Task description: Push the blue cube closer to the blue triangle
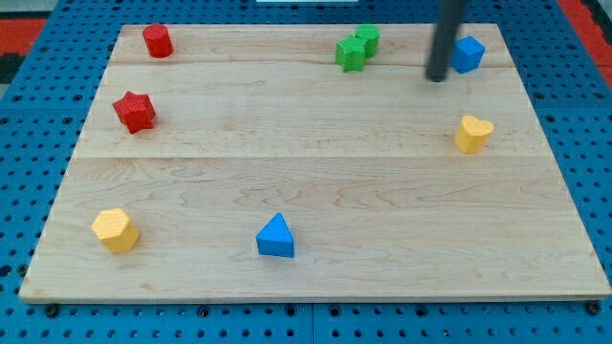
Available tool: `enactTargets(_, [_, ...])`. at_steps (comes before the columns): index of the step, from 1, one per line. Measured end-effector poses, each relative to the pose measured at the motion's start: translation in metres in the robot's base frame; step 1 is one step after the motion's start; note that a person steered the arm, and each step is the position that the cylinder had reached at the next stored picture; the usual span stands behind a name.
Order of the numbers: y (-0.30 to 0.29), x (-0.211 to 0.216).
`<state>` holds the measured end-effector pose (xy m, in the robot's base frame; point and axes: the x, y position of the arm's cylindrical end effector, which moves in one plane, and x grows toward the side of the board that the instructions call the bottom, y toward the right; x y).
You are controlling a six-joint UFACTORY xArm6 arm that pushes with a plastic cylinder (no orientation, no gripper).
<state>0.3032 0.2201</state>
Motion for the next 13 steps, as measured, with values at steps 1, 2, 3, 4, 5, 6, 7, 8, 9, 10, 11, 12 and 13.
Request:
enactTargets(1, [0.077,-0.003])
enactTargets(2, [0.091,-0.042])
enactTargets(3, [0.070,-0.058])
enactTargets(4, [0.024,-0.050])
enactTargets(5, [-0.016,-0.045])
enactTargets(6, [-0.041,-0.024])
enactTargets(7, [-0.057,-0.016])
enactTargets(8, [-0.070,-0.006])
enactTargets(9, [-0.083,-0.004])
enactTargets(10, [-0.083,-0.004])
enactTargets(11, [-0.083,-0.004])
enactTargets(12, [-0.087,-0.017])
enactTargets(13, [-0.098,-0.005])
